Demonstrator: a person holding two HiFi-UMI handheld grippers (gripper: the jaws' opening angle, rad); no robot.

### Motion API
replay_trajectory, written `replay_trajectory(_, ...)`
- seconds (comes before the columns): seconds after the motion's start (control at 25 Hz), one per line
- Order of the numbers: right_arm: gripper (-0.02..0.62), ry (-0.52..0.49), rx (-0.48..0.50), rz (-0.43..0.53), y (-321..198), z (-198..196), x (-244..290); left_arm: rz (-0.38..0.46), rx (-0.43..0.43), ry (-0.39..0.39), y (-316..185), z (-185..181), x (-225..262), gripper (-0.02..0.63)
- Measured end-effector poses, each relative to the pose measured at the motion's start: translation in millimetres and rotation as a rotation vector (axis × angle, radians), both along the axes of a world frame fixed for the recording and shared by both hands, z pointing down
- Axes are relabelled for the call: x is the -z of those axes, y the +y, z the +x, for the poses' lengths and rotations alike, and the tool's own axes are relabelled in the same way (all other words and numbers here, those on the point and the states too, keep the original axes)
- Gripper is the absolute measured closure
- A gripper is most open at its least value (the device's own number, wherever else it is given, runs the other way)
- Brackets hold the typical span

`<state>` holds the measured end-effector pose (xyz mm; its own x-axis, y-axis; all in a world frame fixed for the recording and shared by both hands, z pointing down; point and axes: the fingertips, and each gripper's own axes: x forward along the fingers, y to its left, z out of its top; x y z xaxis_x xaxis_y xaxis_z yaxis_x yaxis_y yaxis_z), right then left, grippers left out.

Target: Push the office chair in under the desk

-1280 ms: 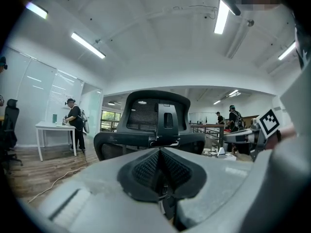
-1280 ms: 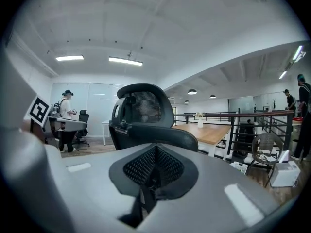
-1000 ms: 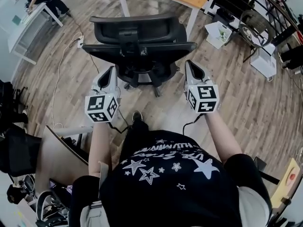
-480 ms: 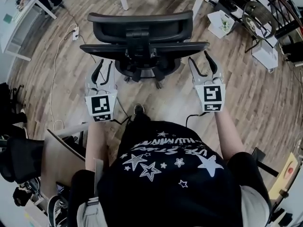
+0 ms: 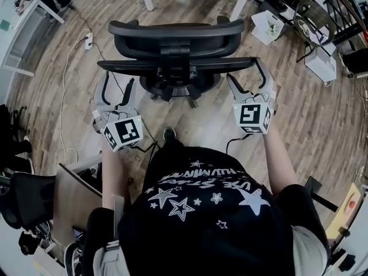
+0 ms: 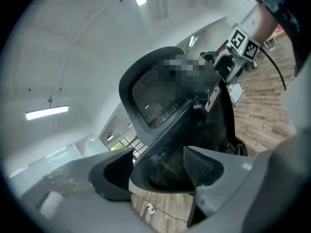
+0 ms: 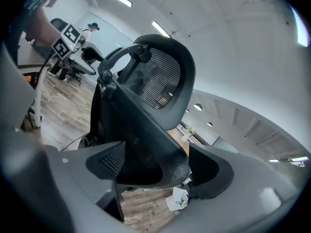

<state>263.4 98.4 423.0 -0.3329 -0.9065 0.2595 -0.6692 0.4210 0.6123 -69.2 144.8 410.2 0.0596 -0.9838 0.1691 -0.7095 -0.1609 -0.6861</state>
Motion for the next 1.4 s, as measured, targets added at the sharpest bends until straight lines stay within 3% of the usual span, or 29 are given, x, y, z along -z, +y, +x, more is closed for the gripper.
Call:
replay_trajectory(0.28,0.202,0.095,-0.01,0.038,-12,-10,0,-0.014,-0.019,-0.17,-23,-11,1,0.276)
replay_trajectory(0.48,0.213,0.116,-0.031,0.038,-19,-15,2,-0.092,-0.06,-0.287,-39,-13,-13,0.276)
replay_trajectory(0.64,0.272,0.183,-0.061,0.071,-26,-16,4,-0.089,-0.056,-0.252,-50,-23,-17,0.279)
replay_trajectory(0.72,0.276,0.2,-0.041,0.047,-29,-20,5,-0.07,-0.071,-0.25,-56,-28,-13,0.32)
replay_trajectory(0.88,0.287,0.23,-0.001,-0.013,-34,-24,1,-0.086,-0.095,-0.224,-61,-29,-10,0.322)
replay_trajectory(1.08,0.296,0.248,0.01,-0.01,-32,-29,-1,-0.127,-0.138,-0.255,-67,-35,-17,0.321)
replay_trajectory(1.4,0.301,0.276,-0.02,-0.027,-33,-30,-4,-0.109,-0.197,-0.247,-71,-36,-18,0.319)
